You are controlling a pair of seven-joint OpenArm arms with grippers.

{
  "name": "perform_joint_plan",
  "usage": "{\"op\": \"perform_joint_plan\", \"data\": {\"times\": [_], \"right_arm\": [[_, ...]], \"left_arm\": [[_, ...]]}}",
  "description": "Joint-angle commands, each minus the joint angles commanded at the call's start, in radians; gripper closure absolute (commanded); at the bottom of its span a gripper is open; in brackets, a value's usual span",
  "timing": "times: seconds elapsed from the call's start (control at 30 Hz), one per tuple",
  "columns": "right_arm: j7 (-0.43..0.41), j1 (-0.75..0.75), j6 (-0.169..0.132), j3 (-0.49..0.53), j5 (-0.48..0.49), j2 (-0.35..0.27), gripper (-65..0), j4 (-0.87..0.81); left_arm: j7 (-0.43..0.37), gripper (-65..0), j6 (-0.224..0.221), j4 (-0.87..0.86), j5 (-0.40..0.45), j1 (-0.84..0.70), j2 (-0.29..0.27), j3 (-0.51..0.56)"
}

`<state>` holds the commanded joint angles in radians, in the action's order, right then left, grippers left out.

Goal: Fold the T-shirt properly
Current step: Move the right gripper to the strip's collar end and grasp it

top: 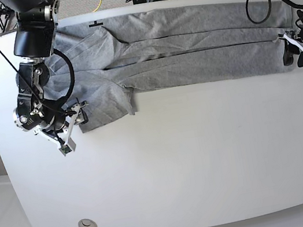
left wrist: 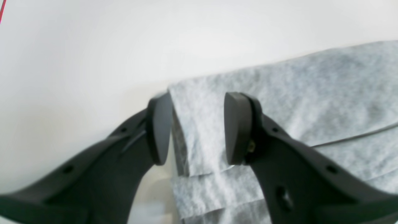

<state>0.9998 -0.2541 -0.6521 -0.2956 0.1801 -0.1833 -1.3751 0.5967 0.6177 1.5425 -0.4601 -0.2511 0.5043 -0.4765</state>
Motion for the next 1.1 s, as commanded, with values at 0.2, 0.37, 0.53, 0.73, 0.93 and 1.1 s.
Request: {"op": "perform_joint_plan", "data": {"times": [0.2,0.37,0.53,0.73,0.93,1.1], "right_arm": [[-0.048,0.006,0.007,0.005,-0.003,-0.002,-33.6,0.048],[-0.079,-0.001,0.007,0.005,-0.002,-0.001,-33.6,0.088],[-0.114,-0.011,0.006,0.004,0.004,-0.001,-33.6,0.134],[-0.123,-0.013,0.007,0.006,0.011,0.0,-33.6,0.169],[-0.123,-0.011,0.002,0.02,0.01,0.005,-33.6,0.21],[-0.128,-0.011,0.0,0.018,0.011,0.01,-32.8,0.223]], "left_arm": [[0.001,-25.6,-0.012,0.006,0.023,-0.003,0.001,0.007],[0.0,-25.5,-0.022,0.004,0.038,-0.003,0.003,0.013],[-0.001,-25.5,-0.028,0.0,0.047,-0.002,0.007,0.014],[0.001,-25.6,-0.021,0.002,0.04,-0.003,0.009,0.008],[0.004,-26.0,-0.015,0.006,0.032,-0.003,0.008,0.009],[0.004,-26.1,-0.015,0.004,0.031,-0.001,0.009,0.01]]}}
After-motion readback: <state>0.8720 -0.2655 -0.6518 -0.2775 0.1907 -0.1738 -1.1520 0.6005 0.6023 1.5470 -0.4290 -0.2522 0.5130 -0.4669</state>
